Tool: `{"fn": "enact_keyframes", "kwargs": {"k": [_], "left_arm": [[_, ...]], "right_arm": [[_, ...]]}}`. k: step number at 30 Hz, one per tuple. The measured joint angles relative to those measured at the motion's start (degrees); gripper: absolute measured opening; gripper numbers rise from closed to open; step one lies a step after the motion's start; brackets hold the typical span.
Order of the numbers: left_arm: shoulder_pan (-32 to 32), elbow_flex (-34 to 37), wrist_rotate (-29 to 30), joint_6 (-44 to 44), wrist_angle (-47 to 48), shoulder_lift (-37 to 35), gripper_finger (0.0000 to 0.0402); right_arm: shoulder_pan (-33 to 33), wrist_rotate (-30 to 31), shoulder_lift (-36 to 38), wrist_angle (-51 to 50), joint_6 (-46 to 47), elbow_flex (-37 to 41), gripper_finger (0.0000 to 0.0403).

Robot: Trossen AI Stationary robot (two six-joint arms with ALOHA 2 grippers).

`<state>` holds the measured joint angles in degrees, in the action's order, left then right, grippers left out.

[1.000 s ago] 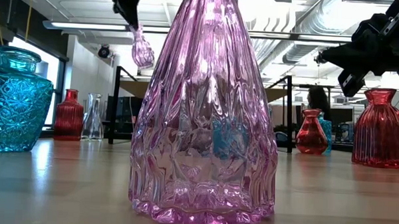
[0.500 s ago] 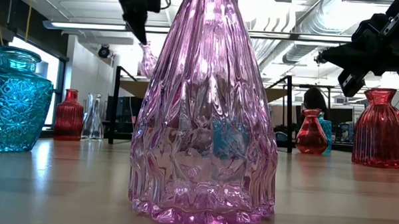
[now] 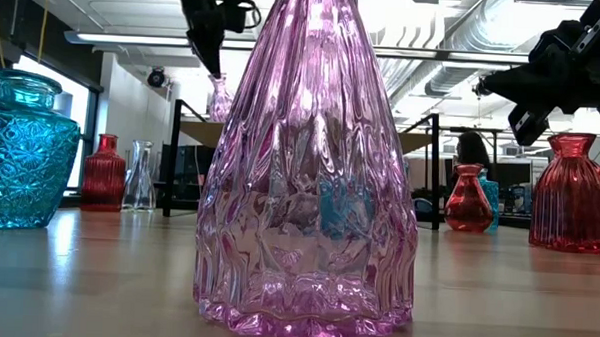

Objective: Sort vases onto shelf
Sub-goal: Put the top light violet vase on the shelf

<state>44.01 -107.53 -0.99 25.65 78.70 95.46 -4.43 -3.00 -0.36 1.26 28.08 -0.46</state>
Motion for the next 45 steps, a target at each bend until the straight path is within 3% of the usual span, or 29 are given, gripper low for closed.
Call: {"fn": "enact_keyframes", "kwargs": {"k": [45], "left_arm": [[0.29,0.02,0.20,-1.42,-0.46,2.41,0.0020]], "right_arm": [[-0.01,0.02,0.00,0.00,0.00,0.01,0.0000]]}}
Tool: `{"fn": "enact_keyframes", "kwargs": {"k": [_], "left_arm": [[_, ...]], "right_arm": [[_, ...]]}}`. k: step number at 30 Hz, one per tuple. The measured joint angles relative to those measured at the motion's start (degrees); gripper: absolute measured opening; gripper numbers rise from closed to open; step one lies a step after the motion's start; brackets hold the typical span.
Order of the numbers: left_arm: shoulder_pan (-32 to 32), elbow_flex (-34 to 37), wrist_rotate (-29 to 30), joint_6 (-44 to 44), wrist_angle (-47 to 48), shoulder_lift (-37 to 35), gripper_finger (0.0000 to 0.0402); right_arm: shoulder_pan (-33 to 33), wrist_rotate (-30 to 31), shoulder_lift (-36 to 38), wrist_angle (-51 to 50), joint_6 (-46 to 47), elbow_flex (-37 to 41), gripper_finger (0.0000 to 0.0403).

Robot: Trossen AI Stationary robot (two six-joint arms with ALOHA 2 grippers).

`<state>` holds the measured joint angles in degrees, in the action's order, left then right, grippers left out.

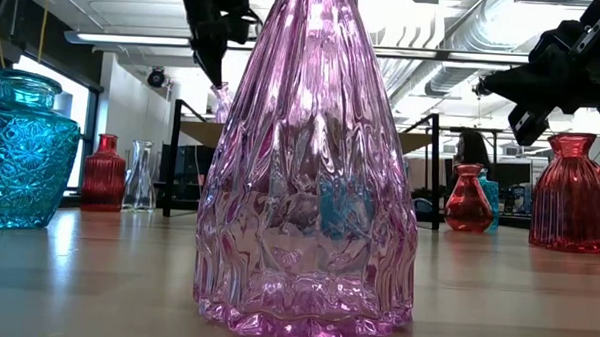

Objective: Sort vases onto shelf
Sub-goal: Put the top light violet vase on the shelf

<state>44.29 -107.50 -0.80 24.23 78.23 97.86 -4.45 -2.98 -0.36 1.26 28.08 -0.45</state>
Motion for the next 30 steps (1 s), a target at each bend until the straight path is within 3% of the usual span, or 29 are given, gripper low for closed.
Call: {"fn": "enact_keyframes", "kwargs": {"k": [30], "left_arm": [[0.00,0.00,-1.34,0.92,2.40,-1.44,0.0021]], "right_arm": [[0.00,-0.02,0.02,0.00,0.00,-0.02,0.0000]]}}
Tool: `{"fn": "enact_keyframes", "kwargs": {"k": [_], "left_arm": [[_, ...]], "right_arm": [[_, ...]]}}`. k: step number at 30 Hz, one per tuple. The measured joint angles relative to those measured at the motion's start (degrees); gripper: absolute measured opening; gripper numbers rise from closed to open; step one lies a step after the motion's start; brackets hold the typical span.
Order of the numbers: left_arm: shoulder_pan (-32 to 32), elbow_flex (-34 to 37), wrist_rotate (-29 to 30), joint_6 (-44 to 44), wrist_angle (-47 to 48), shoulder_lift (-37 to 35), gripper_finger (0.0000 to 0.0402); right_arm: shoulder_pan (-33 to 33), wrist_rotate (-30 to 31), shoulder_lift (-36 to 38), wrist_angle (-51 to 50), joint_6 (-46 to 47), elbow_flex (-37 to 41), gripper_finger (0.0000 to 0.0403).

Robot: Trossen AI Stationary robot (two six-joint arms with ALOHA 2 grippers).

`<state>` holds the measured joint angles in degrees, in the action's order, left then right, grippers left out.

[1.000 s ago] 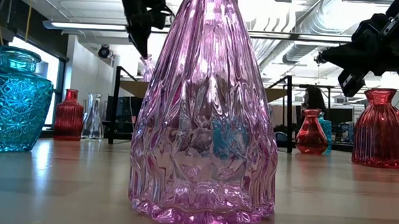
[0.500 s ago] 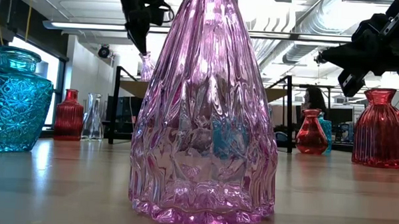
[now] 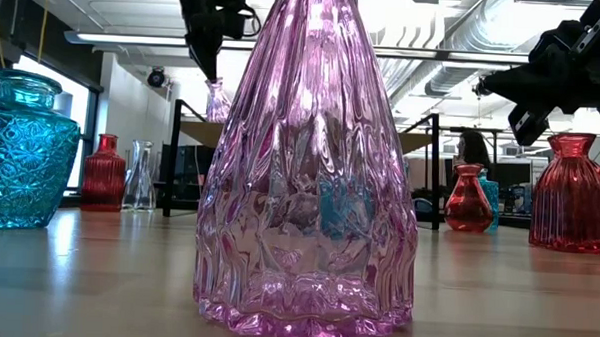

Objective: Sort vases onto shelf
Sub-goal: Put the top light violet vase on the shelf

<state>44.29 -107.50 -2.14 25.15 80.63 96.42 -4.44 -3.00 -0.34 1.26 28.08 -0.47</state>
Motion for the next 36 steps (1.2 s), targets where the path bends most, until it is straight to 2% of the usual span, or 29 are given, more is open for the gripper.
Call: {"fn": "enact_keyframes", "kwargs": {"k": [36], "left_arm": [[-0.02,0.00,-2.53,0.32,0.46,0.03,0.0026]], "right_arm": [[-0.01,0.02,-0.02,-0.01,0.00,0.01,0.0000]]}}
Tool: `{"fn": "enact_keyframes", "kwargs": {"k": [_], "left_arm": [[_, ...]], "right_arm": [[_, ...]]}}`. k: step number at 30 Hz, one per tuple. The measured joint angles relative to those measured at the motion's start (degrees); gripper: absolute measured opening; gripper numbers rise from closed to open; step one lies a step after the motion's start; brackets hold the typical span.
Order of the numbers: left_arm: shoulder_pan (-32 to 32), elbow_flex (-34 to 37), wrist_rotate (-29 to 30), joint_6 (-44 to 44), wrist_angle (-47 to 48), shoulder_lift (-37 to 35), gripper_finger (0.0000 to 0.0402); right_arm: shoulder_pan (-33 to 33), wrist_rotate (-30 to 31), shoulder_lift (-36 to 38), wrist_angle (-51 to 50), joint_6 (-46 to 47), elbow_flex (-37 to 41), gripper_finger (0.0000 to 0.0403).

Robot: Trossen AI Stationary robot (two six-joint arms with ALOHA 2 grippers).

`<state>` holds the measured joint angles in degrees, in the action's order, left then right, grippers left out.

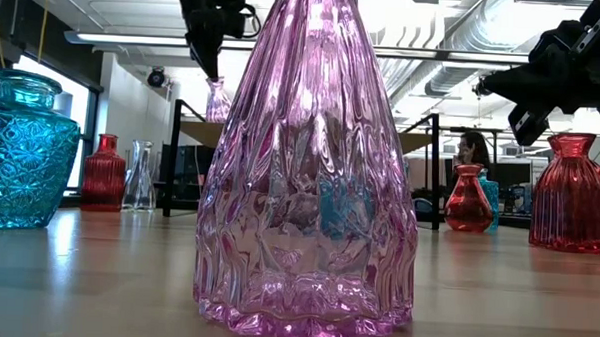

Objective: Sort vases onto shelf
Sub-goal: Put the top light violet vase on the shelf

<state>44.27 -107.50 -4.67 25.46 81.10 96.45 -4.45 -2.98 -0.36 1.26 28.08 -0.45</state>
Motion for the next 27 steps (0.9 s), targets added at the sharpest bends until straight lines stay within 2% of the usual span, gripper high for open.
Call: {"fn": "enact_keyframes", "kwargs": {"k": [27], "left_arm": [[0.35,0.00,-0.02,-1.41,-1.46,0.21,0.0026]], "right_arm": [[0.00,-0.01,0.00,0.01,0.00,-0.01,0.0000]]}}
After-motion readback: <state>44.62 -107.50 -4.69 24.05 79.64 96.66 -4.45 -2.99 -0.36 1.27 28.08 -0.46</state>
